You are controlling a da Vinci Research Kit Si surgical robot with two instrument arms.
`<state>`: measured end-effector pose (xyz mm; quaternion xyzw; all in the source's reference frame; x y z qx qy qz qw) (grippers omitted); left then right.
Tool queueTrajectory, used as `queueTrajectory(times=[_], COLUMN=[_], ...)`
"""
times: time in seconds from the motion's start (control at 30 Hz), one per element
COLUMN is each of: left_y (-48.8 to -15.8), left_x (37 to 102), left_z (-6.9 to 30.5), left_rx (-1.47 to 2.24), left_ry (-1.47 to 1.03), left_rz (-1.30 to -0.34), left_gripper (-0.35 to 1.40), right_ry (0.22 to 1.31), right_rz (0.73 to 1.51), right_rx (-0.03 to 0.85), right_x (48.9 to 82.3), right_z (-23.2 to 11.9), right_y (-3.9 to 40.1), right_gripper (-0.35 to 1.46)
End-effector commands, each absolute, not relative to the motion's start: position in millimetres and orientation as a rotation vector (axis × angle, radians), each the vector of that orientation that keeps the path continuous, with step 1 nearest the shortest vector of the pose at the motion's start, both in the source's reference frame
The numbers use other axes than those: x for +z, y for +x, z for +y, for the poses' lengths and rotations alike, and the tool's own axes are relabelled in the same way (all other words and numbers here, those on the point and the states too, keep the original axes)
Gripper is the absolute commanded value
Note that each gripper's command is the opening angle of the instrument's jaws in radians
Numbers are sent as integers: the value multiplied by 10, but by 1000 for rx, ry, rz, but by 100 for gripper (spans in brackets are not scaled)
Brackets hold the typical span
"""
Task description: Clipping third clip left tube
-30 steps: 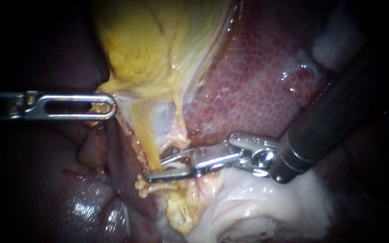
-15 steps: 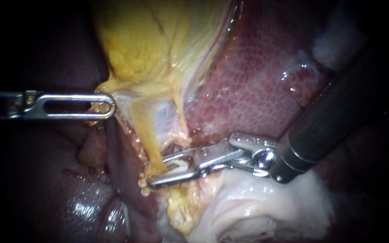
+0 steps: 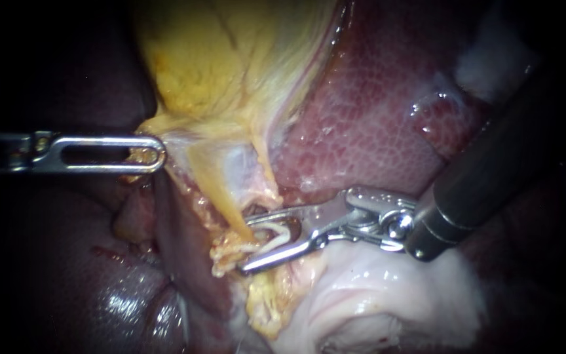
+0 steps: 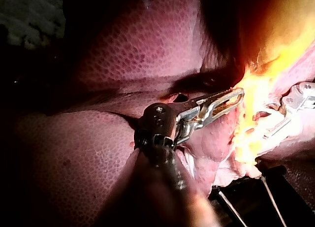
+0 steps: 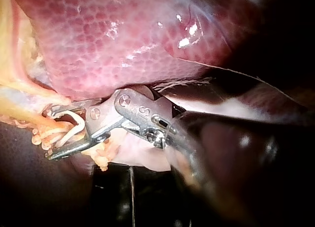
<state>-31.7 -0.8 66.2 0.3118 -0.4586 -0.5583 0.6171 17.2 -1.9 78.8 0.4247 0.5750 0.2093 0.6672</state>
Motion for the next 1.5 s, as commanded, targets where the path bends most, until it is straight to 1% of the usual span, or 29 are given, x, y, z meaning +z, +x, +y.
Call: queueTrajectory(times=[0.03,0.47,0.53,0.6,0.63,0.8,0.93,1.07,1.5], left_y=[-318,-321,-321,-320,-320,-317,-316,-316,-320], left_x=[661,656,656,656,657,658,660,661,665], left_z=[-9,-11,-11,-11,-10,-8,-7,-6,-4], left_rx=[-1286,-1288,-1288,-1288,-1288,-1286,-1285,-1285,-1286], left_ry=[716,714,714,714,715,717,718,718,717], left_rz=[-1053,-1053,-1053,-1053,-1053,-1053,-1053,-1053,-1053], left_gripper=[-35,-35,-35,-35,-35,-35,-35,-35,-35], right_ry=[958,946,945,950,957,1021,1066,1094,1088], right_rz=[1295,1309,1321,1353,1365,1374,1410,1419,1426], right_rx=[473,485,488,495,483,472,466,435,454], right_x=[787,794,795,793,792,779,770,763,773], right_z=[-18,-20,-23,-26,-27,-33,-38,-41,-52], right_y=[173,201,205,206,205,203,206,212,242], right_gripper=[51,54,56,58,58,58,57,54,54])
